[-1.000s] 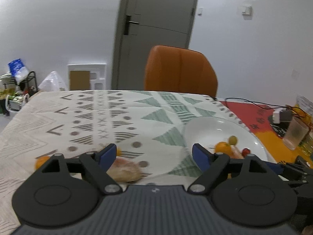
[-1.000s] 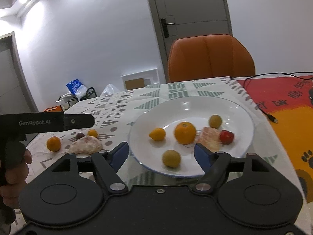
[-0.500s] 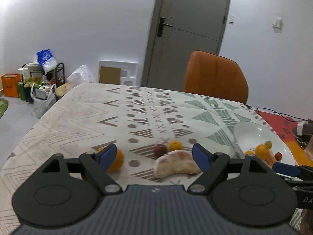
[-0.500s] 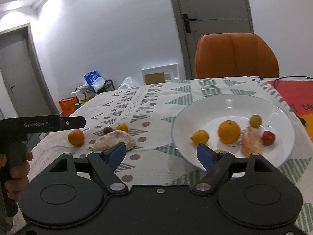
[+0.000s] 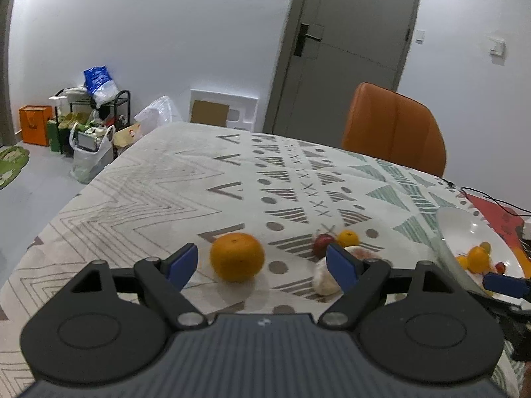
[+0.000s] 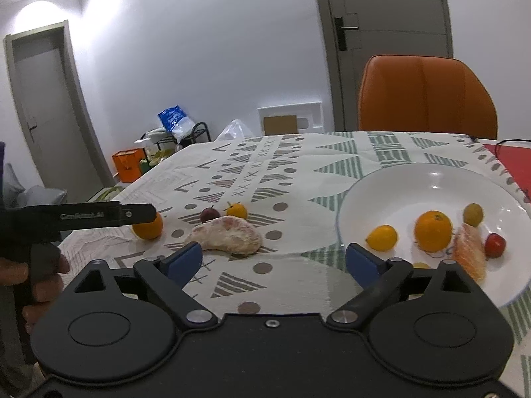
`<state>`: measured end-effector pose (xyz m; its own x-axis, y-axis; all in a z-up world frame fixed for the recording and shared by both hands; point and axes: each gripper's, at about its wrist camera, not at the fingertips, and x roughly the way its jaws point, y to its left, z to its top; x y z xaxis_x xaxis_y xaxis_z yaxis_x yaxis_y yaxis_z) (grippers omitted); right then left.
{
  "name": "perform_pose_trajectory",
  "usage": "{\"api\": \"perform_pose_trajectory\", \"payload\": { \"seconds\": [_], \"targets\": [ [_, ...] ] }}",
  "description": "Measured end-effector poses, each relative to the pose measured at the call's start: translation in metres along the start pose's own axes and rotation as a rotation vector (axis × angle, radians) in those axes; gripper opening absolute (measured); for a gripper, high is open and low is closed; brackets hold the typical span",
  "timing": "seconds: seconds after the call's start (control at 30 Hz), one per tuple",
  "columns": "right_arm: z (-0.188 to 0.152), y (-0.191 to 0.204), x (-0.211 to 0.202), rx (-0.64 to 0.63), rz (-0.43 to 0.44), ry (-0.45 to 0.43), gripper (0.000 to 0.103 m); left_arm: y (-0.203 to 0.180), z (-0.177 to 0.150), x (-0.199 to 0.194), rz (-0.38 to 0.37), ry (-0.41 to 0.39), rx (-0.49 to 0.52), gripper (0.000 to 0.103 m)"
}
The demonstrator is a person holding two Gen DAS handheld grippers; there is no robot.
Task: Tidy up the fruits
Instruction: 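Grasp an orange with the left tool while the right tool grasps the pomelo segment, then carry the orange with the left tool while the right tool carries the pomelo segment to the plate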
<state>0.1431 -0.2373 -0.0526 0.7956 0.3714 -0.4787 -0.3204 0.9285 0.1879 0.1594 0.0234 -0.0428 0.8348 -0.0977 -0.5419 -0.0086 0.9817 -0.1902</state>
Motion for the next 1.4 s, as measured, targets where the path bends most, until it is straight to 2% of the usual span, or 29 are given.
{"api": "perform_pose_trajectory", "payload": {
  "seconds": [0.13, 0.4, 0.47, 0.5, 0.57, 0.6, 0.93, 1.07, 1.4],
  "targets": [
    [0.002, 0.008, 0.009, -0.020, 0.011, 0.019, 0.095, 0.009, 0.000, 0.009, 0.023, 0.005, -0.026, 0.083],
    [0.005, 0.025, 0.034, -0.045, 0.021, 0.061, 0.095, 0.020, -0.002, 0.021, -0.010, 0.015, -0.054, 0.079],
    [0.006, 0.028, 0.040, -0.049, 0.020, 0.071, 0.095, 0.022, -0.003, 0.023, -0.020, 0.017, -0.065, 0.073],
    [0.007, 0.031, 0.044, -0.050, 0.020, 0.076, 0.095, 0.024, -0.003, 0.025, -0.026, 0.023, -0.070, 0.067],
    [0.009, 0.035, 0.049, -0.055, 0.023, 0.082, 0.095, 0.028, -0.005, 0.029, -0.043, 0.037, -0.082, 0.043],
    [0.009, 0.037, 0.052, -0.059, 0.024, 0.085, 0.095, 0.031, -0.005, 0.030, -0.059, 0.041, -0.092, 0.041],
    [0.010, 0.061, 0.081, -0.073, 0.035, 0.125, 0.096, 0.054, -0.004, 0.017, -0.061, 0.036, -0.121, 0.041],
    [0.010, 0.070, 0.091, -0.092, 0.000, 0.127, 0.103, 0.064, -0.002, 0.013, -0.054, 0.029, -0.140, 0.041],
    [0.013, 0.081, 0.105, -0.128, -0.079, 0.118, 0.103, 0.081, -0.001, 0.009, -0.054, 0.020, -0.154, 0.041]
  ]
}}
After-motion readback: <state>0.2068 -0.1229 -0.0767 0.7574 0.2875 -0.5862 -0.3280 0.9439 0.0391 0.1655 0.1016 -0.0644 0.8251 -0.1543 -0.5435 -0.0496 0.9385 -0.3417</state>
